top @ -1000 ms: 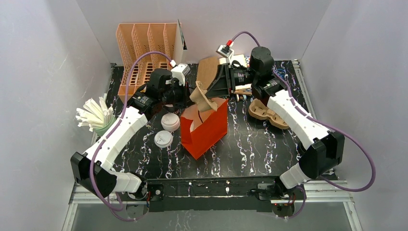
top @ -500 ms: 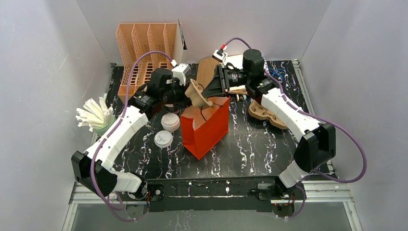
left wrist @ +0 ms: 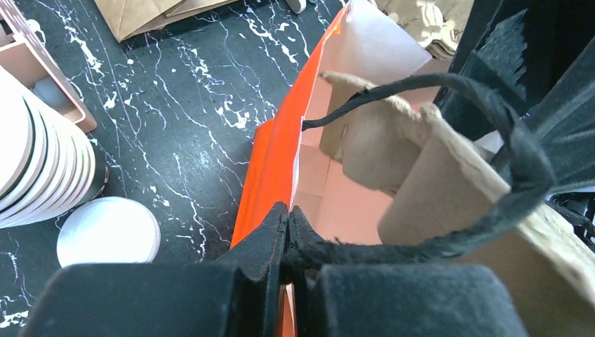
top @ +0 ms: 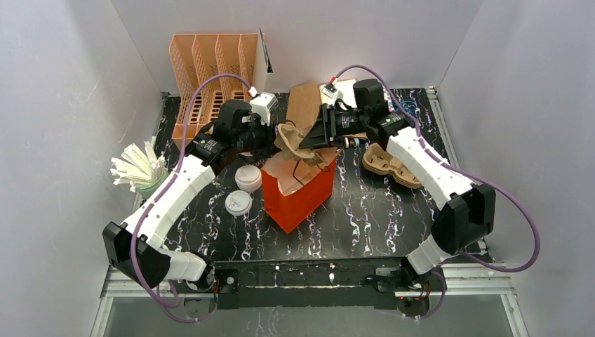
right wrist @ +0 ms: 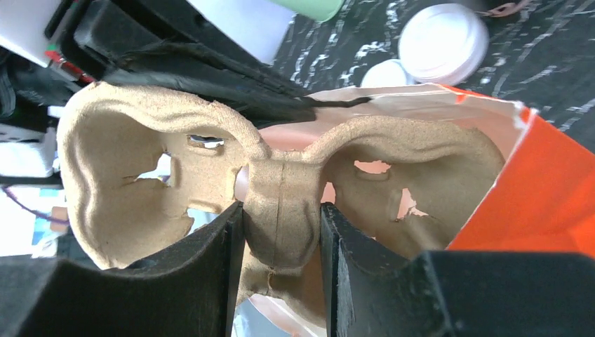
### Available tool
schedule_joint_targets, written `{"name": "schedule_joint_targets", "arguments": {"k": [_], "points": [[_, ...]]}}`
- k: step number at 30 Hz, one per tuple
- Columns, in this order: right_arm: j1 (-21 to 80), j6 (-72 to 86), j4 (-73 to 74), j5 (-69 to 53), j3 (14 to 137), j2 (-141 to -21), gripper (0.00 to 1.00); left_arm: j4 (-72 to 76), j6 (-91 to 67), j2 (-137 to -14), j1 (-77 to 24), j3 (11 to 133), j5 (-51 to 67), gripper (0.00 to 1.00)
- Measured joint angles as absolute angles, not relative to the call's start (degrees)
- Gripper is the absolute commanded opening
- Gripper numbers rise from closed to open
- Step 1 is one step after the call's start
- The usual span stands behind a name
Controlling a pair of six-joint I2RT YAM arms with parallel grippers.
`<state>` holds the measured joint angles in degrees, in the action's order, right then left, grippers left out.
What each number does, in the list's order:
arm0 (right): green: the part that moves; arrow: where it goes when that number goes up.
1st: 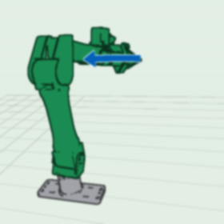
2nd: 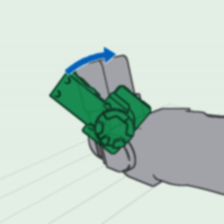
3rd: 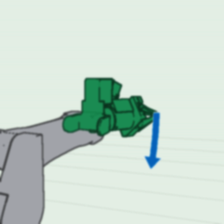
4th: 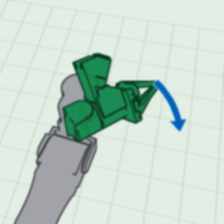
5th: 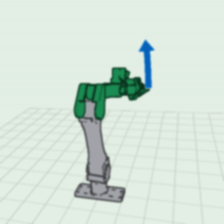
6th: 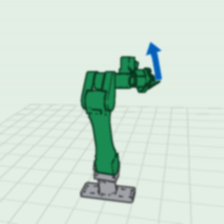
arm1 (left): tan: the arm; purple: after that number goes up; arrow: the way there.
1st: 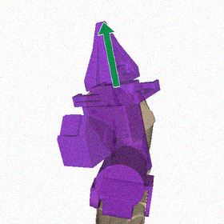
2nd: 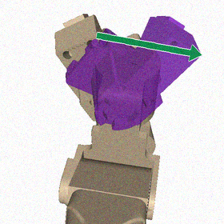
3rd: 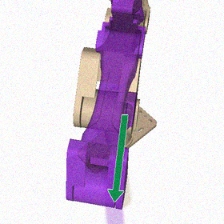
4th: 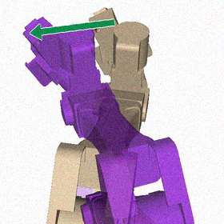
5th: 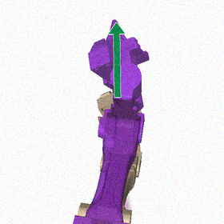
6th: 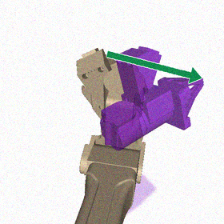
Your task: Pack the takeout coffee
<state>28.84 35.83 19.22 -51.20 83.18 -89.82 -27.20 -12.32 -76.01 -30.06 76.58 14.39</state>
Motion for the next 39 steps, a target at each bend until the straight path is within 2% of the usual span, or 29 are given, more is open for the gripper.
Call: {"name": "schedule_joint_targets", "arguments": {"k": [6, 14, 18, 27, 39], "points": [[29.58, 26.92, 31.53, -40.88, 90.0, -89.89, 0.35, -27.22, -11.22, -75.79, -30.06, 76.58, 14.76, 0.0], [36.51, 18.48, 40.51, -26.11, 94.02, -91.5, 0.36, -27.55, -10.0, -75.64, -30.06, 76.58, 15.73, 0.03], [37.15, 17.72, 41.25, -25.06, 94.08, -91.92, 0.37, -27.88, -9.65, -75.64, -30.06, 76.58, 15.92, 0.11], [37.69, 16.19, 45.65, -19.92, 97.86, -91.92, 0.38, -28.38, -9.67, -74.98, -30.06, 76.58, 15.42, 0.21], [40.99, 14.68, 47.07, -9.13, 97.41, -91.85, 0.37, -31.31, -9.63, -74.41, -30.04, 76.58, 14.28, 0.22]]}}
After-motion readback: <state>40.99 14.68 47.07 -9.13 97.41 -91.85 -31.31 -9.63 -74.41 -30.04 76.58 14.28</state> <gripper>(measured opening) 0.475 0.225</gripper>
